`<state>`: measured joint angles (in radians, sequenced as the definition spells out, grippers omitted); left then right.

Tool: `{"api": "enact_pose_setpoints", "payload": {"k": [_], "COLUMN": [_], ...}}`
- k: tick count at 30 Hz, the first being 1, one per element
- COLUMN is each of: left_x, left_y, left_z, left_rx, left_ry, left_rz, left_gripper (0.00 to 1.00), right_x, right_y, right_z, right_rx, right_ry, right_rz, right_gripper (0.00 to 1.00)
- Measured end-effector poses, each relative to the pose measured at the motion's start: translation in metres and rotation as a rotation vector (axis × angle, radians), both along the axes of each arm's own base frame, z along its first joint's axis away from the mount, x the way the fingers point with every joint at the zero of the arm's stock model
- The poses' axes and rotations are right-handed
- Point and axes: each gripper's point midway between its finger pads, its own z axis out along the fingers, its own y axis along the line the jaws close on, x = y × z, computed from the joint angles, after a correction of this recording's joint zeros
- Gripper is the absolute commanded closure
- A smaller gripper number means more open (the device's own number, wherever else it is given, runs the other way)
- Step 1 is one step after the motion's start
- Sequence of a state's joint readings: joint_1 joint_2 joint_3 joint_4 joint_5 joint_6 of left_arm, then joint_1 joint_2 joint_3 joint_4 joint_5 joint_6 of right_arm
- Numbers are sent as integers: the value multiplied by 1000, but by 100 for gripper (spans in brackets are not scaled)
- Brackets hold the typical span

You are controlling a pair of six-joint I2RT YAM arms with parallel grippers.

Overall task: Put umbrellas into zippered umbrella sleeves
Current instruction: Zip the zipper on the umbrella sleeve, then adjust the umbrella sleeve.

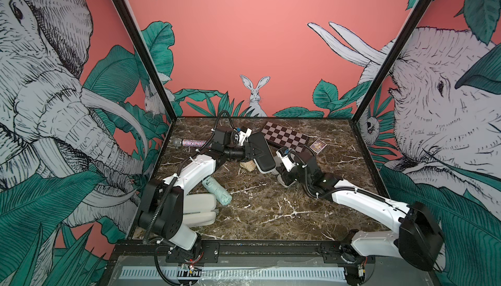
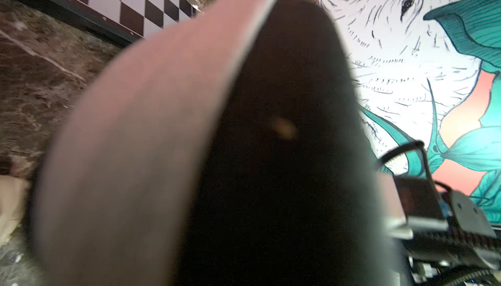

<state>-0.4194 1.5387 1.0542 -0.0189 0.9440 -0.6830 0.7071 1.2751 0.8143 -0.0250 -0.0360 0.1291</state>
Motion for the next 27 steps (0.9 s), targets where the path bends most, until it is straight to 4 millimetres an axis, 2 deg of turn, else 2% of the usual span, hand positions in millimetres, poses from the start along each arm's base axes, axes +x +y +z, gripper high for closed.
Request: {"api": "enact_pose_setpoints", "payload": {"k": [4,6,10,14,19,24,27], "left_x": [-11,-14,-24,-42,-58,-54,-51], "left_y": [-4,-6,-9,-20,-32,-35,-35], "left_z": [-2,-3,-4,-5,-6,-9,-9], "left_rx": [-3,0,4,7,8,20,23], "left_ry": [23,27,15,1,-9,-12,-17], "left_rz": [-62,-89,-138,-207,-272,-285,-289], "left_gripper": [71,70,66,60,60,59,58], "right_x": [-3,-10,-13,4,24,27,31], "right_y": [-30,-37,-28,-7,23,41,45], "right_z": [7,15,36,56,55,55,57], "right_rx": [133,228,391,540,630,699,736], "right_ry": [88,138,236,331,458,527,541], "right_rz": [-79,-90,-58,-1,89,177,210], "right_gripper": [33,25,20,16,19,31,41]}}
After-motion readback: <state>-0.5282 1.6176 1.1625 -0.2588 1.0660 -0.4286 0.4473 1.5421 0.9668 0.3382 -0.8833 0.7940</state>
